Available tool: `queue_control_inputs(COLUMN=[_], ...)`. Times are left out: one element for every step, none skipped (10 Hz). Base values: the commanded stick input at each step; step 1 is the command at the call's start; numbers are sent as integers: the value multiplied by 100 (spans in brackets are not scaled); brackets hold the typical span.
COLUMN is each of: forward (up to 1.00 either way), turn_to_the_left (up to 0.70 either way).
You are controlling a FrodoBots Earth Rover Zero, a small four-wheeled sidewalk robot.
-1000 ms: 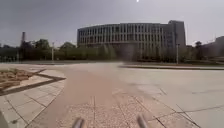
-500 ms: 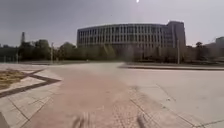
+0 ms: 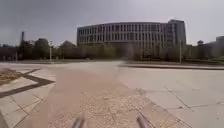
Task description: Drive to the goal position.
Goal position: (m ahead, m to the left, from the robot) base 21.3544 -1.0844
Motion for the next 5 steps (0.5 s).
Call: queue_control_inputs(forward=[70,70,70,70,70], turn_to_the_left=[0,0,0,0,0])
